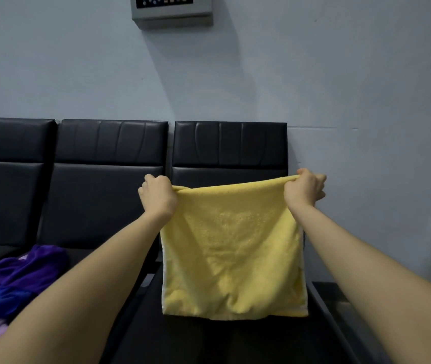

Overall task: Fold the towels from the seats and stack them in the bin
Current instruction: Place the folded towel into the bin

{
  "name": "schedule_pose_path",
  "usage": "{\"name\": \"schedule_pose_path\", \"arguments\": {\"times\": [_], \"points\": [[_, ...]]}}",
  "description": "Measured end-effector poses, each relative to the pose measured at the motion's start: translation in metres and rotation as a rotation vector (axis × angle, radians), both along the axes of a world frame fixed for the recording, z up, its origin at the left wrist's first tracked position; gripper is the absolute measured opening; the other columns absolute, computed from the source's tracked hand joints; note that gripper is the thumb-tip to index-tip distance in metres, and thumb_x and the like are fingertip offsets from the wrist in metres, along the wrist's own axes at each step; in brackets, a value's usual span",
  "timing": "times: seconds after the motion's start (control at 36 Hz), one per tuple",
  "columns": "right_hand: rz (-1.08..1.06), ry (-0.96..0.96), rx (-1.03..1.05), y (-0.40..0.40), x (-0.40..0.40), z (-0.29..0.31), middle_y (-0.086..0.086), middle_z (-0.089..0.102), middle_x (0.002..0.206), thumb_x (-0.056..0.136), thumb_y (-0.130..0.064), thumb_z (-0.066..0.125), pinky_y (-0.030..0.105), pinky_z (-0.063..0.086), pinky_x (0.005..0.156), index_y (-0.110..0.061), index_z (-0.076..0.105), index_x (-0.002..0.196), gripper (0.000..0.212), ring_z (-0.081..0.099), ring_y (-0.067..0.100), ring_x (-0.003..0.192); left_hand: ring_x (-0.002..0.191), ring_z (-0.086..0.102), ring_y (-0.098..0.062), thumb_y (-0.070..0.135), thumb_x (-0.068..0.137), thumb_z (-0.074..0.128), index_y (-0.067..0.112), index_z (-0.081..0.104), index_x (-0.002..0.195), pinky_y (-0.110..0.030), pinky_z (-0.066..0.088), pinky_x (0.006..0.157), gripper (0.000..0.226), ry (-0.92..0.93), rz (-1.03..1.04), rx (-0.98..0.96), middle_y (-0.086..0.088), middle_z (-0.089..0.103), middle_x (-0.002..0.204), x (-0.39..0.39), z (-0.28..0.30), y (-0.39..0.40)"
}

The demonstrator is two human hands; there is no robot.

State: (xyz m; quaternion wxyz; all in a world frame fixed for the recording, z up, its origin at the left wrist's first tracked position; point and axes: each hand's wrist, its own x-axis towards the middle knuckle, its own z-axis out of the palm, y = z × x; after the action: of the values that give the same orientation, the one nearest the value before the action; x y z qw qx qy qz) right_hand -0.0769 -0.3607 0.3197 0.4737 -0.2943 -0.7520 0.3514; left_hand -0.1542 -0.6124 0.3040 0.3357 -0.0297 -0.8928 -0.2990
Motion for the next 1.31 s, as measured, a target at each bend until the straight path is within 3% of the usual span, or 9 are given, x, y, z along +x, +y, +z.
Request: {"name": "schedule_pose_path", "arguments": {"times": [0.17,0.31,0.44,0.61,0.75,0.89,1.06,1.17,1.31], "points": [[-0.015,-0.033,0.104,0.000,0.001,0.003,0.019,0.038,0.124,0.091,0.006,0.041,0.040,0.045,0.090,0.004,0.057,0.109,0.024,0.049,0.036,0.103,0.081,0.044,-0.027,-0.008,0.088,0.045,0.007,0.047,0.078,-0.035,0.039,0.082,0.018,-0.015,0.013,-0.120,-0.016,0.049,0.109,0.004,0.010,0.000],[-0.084,-0.108,0.255,0.002,0.006,0.005,0.020,0.041,0.123,0.092,0.004,0.043,0.037,0.041,0.084,0.002,0.059,0.102,0.019,0.048,0.037,0.101,0.077,0.042,-0.023,-0.005,0.087,0.048,0.010,0.048,0.075,-0.030,0.032,0.075,0.020,0.032,0.095,-0.251,-0.012,0.053,0.100,0.005,0.018,-0.001],[-0.188,-0.215,0.445,0.007,0.007,0.007,0.012,0.050,0.117,0.091,-0.002,0.047,0.036,0.033,0.093,-0.006,0.060,0.099,0.017,0.046,0.030,0.106,0.099,0.050,-0.027,-0.003,0.088,0.050,0.010,0.047,0.079,-0.033,0.037,0.083,0.016,0.097,0.123,-0.360,-0.010,0.049,0.107,0.005,0.021,-0.002],[-0.144,-0.368,0.607,0.009,0.010,-0.002,0.011,0.059,0.106,0.091,-0.001,0.044,0.034,0.036,0.089,-0.009,0.059,0.099,0.018,0.051,0.029,0.104,0.084,0.055,-0.026,-0.004,0.088,0.044,0.009,0.046,0.094,-0.030,0.033,0.076,0.014,0.003,0.030,-0.421,-0.006,0.057,0.092,0.003,0.014,-0.003],[-0.059,-0.403,0.574,0.003,0.014,-0.011,0.013,0.058,0.106,0.091,0.002,0.047,0.035,0.042,0.077,-0.004,0.058,0.094,0.013,0.053,0.029,0.099,0.076,0.048,-0.021,-0.001,0.086,0.044,0.016,0.036,0.062,-0.028,0.030,0.079,0.030,-0.004,0.059,-0.595,0.002,0.035,0.066,0.008,0.001,-0.004],[-0.022,-0.345,0.522,0.004,0.012,-0.015,0.012,0.054,0.105,0.091,0.006,0.045,0.033,0.038,0.065,-0.005,0.053,0.096,0.014,0.047,0.023,0.079,0.073,0.041,-0.019,0.000,0.086,0.043,0.018,0.035,0.058,-0.028,0.031,0.083,0.034,0.027,0.046,-0.612,0.003,0.036,0.062,0.008,-0.002,-0.009],[0.049,-0.251,0.355,0.009,0.005,-0.011,0.010,0.055,0.099,0.091,0.007,0.042,0.034,0.044,0.062,-0.001,0.056,0.097,0.017,0.053,0.024,0.077,0.057,0.037,-0.016,-0.001,0.083,0.046,0.018,0.034,0.059,-0.027,0.030,0.076,0.032,0.004,0.035,-0.623,0.004,0.039,0.059,0.006,0.002,-0.008],[0.127,-0.167,0.197,0.018,0.004,-0.009,0.016,0.061,0.102,0.091,0.003,0.043,0.031,0.044,0.066,0.000,0.061,0.096,0.018,0.053,0.024,0.080,0.051,0.032,-0.014,-0.002,0.087,0.045,0.016,0.033,0.062,-0.025,0.023,0.049,0.033,-0.001,0.011,-0.601,0.002,0.038,0.060,0.002,0.003,-0.006],[0.273,-0.297,0.237,0.024,0.004,-0.018,0.014,0.038,0.131,0.094,-0.014,0.044,0.036,0.041,0.094,-0.010,0.055,0.128,0.036,0.048,0.032,0.113,0.051,0.035,-0.011,0.015,0.098,0.042,0.017,0.038,0.088,-0.024,0.024,0.044,0.010,0.008,-0.066,-0.649,0.005,0.038,0.065,-0.006,-0.002,-0.005]]}}
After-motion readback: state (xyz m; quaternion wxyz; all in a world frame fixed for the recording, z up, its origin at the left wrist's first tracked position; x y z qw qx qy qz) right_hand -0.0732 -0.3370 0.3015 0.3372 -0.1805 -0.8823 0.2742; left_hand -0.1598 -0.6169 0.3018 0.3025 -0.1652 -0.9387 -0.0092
